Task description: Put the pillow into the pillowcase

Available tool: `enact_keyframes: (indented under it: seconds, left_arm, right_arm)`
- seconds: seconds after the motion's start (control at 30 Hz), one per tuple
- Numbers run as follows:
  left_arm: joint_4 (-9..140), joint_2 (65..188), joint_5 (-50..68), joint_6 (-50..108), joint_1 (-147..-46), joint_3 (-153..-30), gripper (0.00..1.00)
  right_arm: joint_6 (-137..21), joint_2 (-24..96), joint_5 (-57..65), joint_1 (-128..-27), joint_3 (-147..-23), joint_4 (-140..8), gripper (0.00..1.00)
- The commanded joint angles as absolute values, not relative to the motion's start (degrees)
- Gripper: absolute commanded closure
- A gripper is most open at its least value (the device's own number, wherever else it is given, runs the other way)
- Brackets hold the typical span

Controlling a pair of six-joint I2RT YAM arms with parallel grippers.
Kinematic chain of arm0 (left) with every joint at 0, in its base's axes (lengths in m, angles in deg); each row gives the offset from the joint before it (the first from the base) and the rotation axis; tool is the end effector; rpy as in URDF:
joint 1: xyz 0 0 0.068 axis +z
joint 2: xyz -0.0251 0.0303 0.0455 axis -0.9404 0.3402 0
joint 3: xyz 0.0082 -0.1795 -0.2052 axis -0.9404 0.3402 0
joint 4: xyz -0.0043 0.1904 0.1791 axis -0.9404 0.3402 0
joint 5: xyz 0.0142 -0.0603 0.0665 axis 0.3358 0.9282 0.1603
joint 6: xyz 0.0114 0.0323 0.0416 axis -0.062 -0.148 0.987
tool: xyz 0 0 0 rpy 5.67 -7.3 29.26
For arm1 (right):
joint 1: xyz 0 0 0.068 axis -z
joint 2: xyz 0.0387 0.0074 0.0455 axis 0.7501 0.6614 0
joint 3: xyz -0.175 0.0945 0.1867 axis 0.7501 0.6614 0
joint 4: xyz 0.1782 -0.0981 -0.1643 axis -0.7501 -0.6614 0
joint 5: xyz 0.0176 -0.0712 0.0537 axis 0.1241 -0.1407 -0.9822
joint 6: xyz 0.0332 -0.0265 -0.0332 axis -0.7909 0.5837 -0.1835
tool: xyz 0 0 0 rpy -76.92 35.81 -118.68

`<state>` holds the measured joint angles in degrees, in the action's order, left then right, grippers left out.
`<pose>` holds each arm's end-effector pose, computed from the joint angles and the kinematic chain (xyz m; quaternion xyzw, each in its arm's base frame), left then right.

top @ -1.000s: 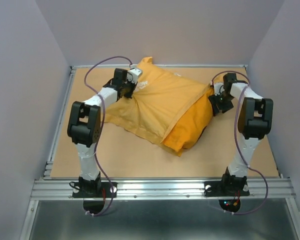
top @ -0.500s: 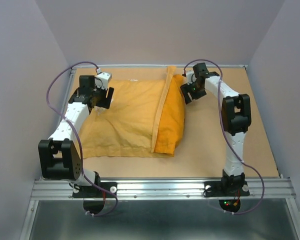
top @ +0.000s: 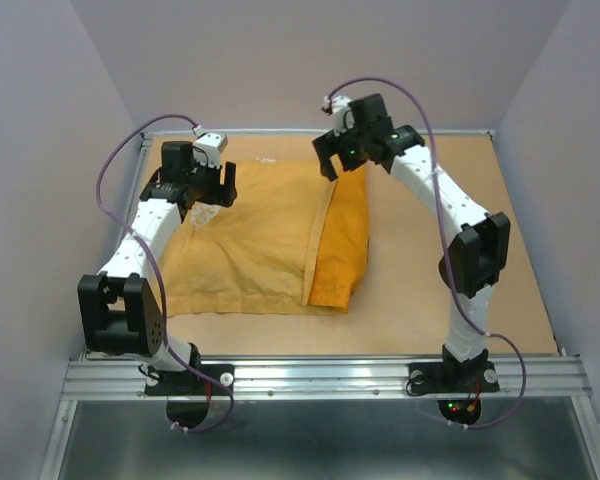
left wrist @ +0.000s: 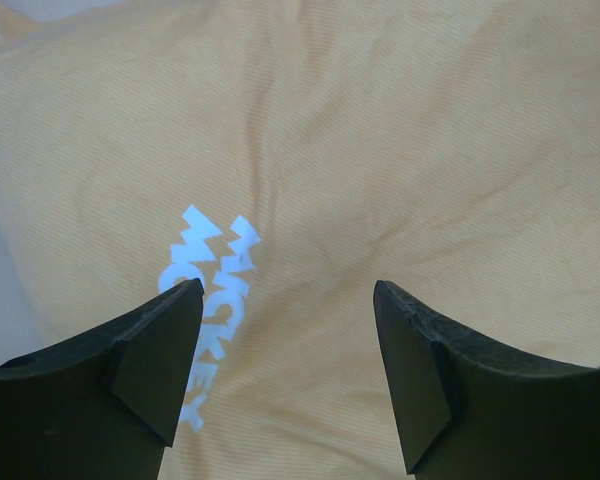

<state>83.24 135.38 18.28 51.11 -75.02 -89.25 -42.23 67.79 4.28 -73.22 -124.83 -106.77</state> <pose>0.3373 -0.0398 0.3182 0.1925 0.8378 -0.1094 0.4990 0.4066 0.1916 0.3595 -0.2878 0.8535 0.1184 0.4180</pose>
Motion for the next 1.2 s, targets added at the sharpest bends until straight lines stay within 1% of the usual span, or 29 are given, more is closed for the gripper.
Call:
enact_keyframes:
  seconds: [0.0, 0.07, 0.2, 0.33, 0.37, 0.4, 0.5, 0.53, 0.6, 0.63, 0.67, 0.73, 0.77, 0.8, 0.83, 0.9, 1.0, 1.03, 1.1, 1.17]
  left_arm:
    - [81.44, 132.86, 18.04, 49.16, -75.12, -87.04, 0.20]
    - [81.36, 132.76, 16.64, 49.25, -75.12, -85.72, 0.20]
    - [81.27, 133.03, 14.35, 49.33, -75.12, -83.88, 0.19]
    - [81.44, 135.13, 11.19, 49.42, -75.12, -83.69, 0.19]
    - [81.70, 135.75, 9.79, 49.51, -75.04, -83.96, 0.19]
    - [81.88, 137.06, 9.08, 49.68, -75.03, -84.39, 0.19]
    - [83.02, 139.78, 7.06, 49.95, -74.86, -85.71, 0.19]
    - [83.20, 140.40, 6.53, 49.78, -74.77, -85.98, 0.19]
    - [83.38, 141.72, 6.43, 49.69, -74.51, -86.42, 0.19]
    - [83.46, 142.86, 6.35, 49.34, -74.25, -86.59, 0.19]
    - [83.46, 143.39, 6.35, 49.33, -74.16, -86.86, 0.19]
    - [83.55, 144.80, 6.17, 49.42, -74.07, -87.56, 0.19]
    - [83.64, 145.33, 5.82, 49.68, -73.98, -88.08, 0.19]
    - [83.64, 145.86, 5.73, 49.77, -73.98, -88.44, 0.19]
    - [83.81, 146.90, 8.17, 50.12, -73.81, -89.66, 0.21]
    - [82.42, 145.52, 10.11, 50.47, -73.80, -89.50, 0.20]
    - [81.09, 142.09, 19.84, 51.26, -73.80, -89.14, 0.16]
    - [81.27, 141.12, 21.19, 51.44, -73.80, -89.23, 0.09]
    - [82.23, 140.85, 22.60, 51.44, -73.80, -89.23, 0.08]
    - [82.85, 142.07, 21.47, 50.05, -73.80, -88.62, 0.07]
  right_arm:
    - [-42.95, 73.72, 6.41, -79.17, -126.89, -107.05, 0.00]
    - [-41.37, 76.79, 8.70, -82.59, -128.30, -106.70, 0.00]
    - [-38.64, 80.84, 19.23, -85.95, -128.66, -106.78, 0.01]
    - [-32.69, 78.67, 24.61, -85.86, -122.44, -109.06, 0.06]
    - [-31.27, 77.26, 25.23, -85.17, -116.76, -109.24, 0.07]
    - [-28.38, 73.07, 25.67, -84.64, -114.01, -109.33, 0.08]
    - [-23.45, 65.76, 25.93, -79.64, -103.13, -110.56, 0.08]
    - [-19.78, 61.39, 25.59, -75.45, -101.43, -112.04, 0.08]
    - [-15.28, 58.10, 24.79, -70.42, -96.96, -113.54, 0.08]
    - [-9.26, 55.22, 24.88, -64.91, -95.36, -113.81, 0.08]
    - [-6.06, 54.23, 24.36, -61.72, -93.61, -113.81, 0.07]
    - [-2.18, 53.96, 23.65, -55.75, -92.80, -113.72, 0.07]
    - [1.06, 54.48, 23.30, -50.76, -93.15, -113.99, 0.07]
    - [2.31, 54.92, 22.51, -48.88, -93.85, -114.08, 0.07]
    - [4.15, 56.06, 21.11, -43.99, -98.64, -116.25, 0.07]
    - [4.25, 55.98, 20.67, -43.42, -100.43, -117.67, 0.07]
    - [5.04, 55.02, 20.75, -43.24, -100.63, -119.26, 0.07]
    - [5.13, 54.84, 20.75, -42.97, -100.36, -119.26, 0.07]
    - [2.78, 55.27, 20.23, -42.36, -100.79, -119.26, 0.07]
    - [0.83, 55.80, 19.78, -42.18, -101.32, -119.26, 0.07]
